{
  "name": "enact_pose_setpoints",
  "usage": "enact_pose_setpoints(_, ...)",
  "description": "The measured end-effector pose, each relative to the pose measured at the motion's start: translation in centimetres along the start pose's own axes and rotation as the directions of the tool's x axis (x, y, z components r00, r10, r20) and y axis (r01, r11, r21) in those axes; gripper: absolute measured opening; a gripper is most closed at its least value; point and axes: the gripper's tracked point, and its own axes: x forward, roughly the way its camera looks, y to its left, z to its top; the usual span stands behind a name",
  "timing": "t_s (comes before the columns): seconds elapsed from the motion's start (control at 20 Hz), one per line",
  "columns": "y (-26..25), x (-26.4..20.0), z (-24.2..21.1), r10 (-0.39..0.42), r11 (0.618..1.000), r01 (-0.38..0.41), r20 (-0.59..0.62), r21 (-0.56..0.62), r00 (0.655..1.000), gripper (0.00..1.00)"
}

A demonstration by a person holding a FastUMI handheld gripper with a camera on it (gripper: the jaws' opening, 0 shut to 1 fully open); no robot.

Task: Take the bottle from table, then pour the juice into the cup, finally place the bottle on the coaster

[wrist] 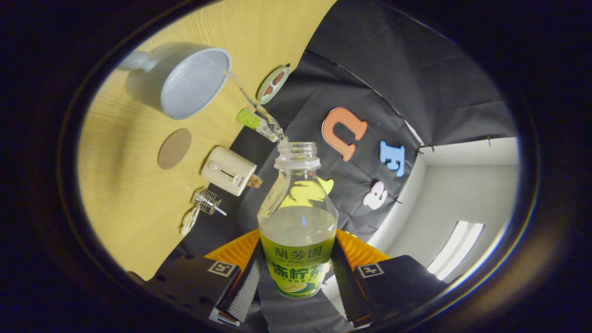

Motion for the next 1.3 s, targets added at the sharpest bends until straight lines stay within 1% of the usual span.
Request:
enact_pose_setpoints(0.25, -0.7, 0.1, 0.0, -0.033, 0.998, 0.033, -0.001, -0.052, 0.999, 0.80)
enact_pose_setpoints(0.4, -1.1, 0.1, -0.1, -0.034, 0.997, 0.034, -0.001, -0.074, 0.999, 0.80)
enact_pose_setpoints(0.5, -2.2, 0.3, -0.3, -0.058, 0.994, 0.057, -0.002, -0.090, 0.998, 0.80)
enact_pose_setpoints(0.7, -3.2, 0.3, -0.5, -0.081, 0.992, 0.081, 0.003, -0.094, 0.997, 0.80)
enact_pose_setpoints(0.9, -3.3, 0.4, -0.7, -0.074, 0.992, 0.074, 0.003, -0.107, 0.997, 0.80)
enact_pose_setpoints(1.3, -4.6, 0.6, -1.1, -0.099, 0.989, 0.099, 0.002, -0.108, 0.995, 0.80)
